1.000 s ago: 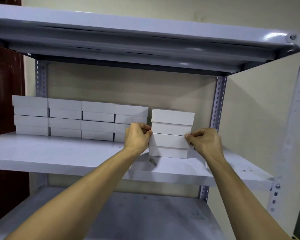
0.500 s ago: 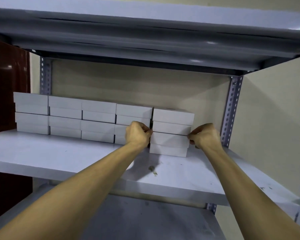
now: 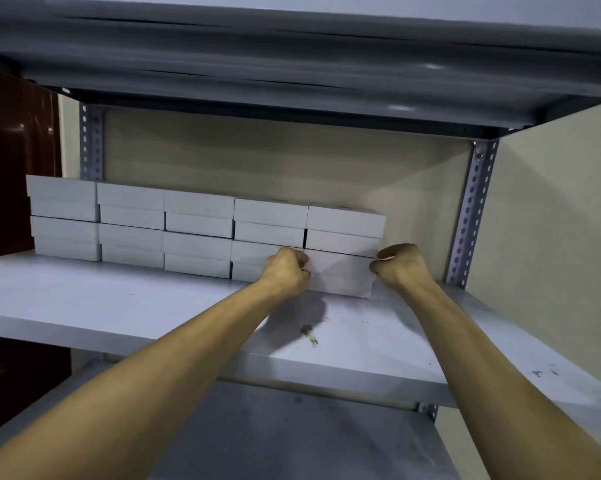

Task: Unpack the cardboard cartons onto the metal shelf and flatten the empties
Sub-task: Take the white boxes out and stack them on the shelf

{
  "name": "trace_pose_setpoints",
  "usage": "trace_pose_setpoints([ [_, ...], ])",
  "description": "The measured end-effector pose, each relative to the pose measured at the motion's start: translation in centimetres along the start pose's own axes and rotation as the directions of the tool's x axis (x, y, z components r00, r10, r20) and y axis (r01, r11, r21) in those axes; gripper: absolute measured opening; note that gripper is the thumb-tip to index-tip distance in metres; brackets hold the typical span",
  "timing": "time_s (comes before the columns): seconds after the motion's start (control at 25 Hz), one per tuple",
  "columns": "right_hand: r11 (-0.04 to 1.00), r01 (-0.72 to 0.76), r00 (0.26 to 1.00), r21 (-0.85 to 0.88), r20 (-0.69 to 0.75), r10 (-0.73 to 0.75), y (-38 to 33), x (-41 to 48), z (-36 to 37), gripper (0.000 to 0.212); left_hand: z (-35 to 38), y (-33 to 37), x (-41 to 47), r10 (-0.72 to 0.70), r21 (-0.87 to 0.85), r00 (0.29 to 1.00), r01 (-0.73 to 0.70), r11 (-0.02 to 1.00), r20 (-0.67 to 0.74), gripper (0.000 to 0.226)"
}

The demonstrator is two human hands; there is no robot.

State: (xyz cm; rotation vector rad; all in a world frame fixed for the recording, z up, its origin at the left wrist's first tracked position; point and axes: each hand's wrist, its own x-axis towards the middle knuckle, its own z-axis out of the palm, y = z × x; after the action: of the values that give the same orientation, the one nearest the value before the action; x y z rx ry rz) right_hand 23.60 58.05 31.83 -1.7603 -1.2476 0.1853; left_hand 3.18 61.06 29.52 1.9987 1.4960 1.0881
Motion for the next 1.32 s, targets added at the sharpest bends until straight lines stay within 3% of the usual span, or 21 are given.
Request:
trace_pose_setpoints([
  [0.44,0.999,0.022,0.988,-0.035,0.154,-0.017,-0.3,-1.0,-0.1,0.061,-0.4,0.4,-1.8,0.068,0.127,0.992,-0.081,0.989,0.106,0.045],
  [0.6,0.989,0.123,0.984,-0.078,0.136,-0.111,-0.4,-3.1,-0.5,0.060,-1.0,0.4,-3.1,0.164,0.172,0.982,-0.179,0.969,0.097,0.045],
  [0.88,0.938,0.342,0.936,-0.048,0.104,-0.336,-2.1,-8.2,0.4,0.051,-2.1,0.5,-6.1,0.313,0.281,0.950,-0.300,0.911,0.000,0.043],
  [1.04,0.919,0.393,0.913,0.001,0.120,-0.391,-3.0,-10.4,1.6,0.048,-4.3,-0.3,-8.0,0.309,0.358,0.949,-0.267,0.895,-0.065,0.040],
  [1.32,0.863,0.473,0.856,0.177,0.143,-0.498,-5.8,-14.7,4.4,0.038,-9.0,-3.0,-12.7,0.248,0.312,0.945,-0.175,0.934,-0.213,0.031],
])
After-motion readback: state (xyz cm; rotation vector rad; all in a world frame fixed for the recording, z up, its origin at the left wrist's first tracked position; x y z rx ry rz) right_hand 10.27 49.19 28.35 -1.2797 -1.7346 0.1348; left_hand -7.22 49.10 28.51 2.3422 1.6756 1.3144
